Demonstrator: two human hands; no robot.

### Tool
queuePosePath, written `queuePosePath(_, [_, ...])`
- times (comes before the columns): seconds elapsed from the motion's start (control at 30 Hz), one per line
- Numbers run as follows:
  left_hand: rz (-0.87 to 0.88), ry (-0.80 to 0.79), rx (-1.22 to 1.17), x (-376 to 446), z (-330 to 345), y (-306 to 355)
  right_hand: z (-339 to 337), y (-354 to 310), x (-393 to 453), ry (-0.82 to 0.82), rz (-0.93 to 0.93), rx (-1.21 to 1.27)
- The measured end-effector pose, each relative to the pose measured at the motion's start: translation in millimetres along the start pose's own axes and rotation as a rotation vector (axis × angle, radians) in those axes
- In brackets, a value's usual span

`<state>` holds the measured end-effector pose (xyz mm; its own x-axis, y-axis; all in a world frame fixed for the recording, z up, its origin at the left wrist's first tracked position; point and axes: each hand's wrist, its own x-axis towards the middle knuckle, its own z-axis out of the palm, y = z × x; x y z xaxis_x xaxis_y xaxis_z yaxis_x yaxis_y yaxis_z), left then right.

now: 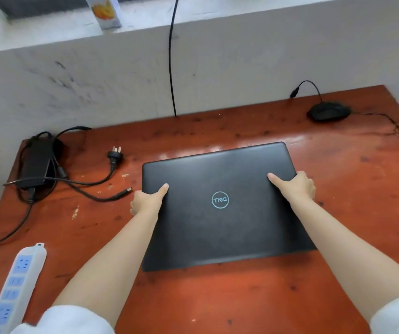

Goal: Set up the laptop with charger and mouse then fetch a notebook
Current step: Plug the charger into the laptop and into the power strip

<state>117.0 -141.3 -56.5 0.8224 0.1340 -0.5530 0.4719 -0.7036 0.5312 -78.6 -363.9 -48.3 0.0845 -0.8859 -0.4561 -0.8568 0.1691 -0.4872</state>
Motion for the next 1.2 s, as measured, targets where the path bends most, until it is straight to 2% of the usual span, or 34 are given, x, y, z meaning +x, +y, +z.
queuePosePath(0.4, [0.058,0.068,0.207,1,11,8,10,-1,6,-0.009,-0.027,-0.145])
queuePosePath(0.47, [0.068,0.067,0.23,-2,12,8,14,-5,-1,0.054,-0.087,-0.229])
queuePosePath(0.53, [0.1,0.071,0.298,-4,11,8,23,-12,-13,0.122,-0.232,-0.312])
queuePosePath(0.6, [0.192,0.094,0.394,-4,6,4,37,-24,-29,0.091,-0.386,-0.408])
queuePosePath(0.73, [0.413,0.132,0.519,10,-20,-13,81,-52,-72,-0.089,-0.639,-0.53])
queuePosePath(0.87, [0.633,0.155,0.779,49,-63,-29,129,-85,-112,-0.232,-0.794,-0.575])
queuePosePath(1.03, [1.024,-0.023,0.928,101,-99,-36,176,-127,-129,-0.219,-0.796,-0.6])
queuePosePath(1.13, [1.166,-0.104,0.922,118,-111,-31,189,-146,-122,-0.159,-0.736,-0.614])
queuePosePath(1.2, [1.189,-0.166,0.821,123,-111,-26,196,-157,-117,-0.126,-0.721,-0.648])
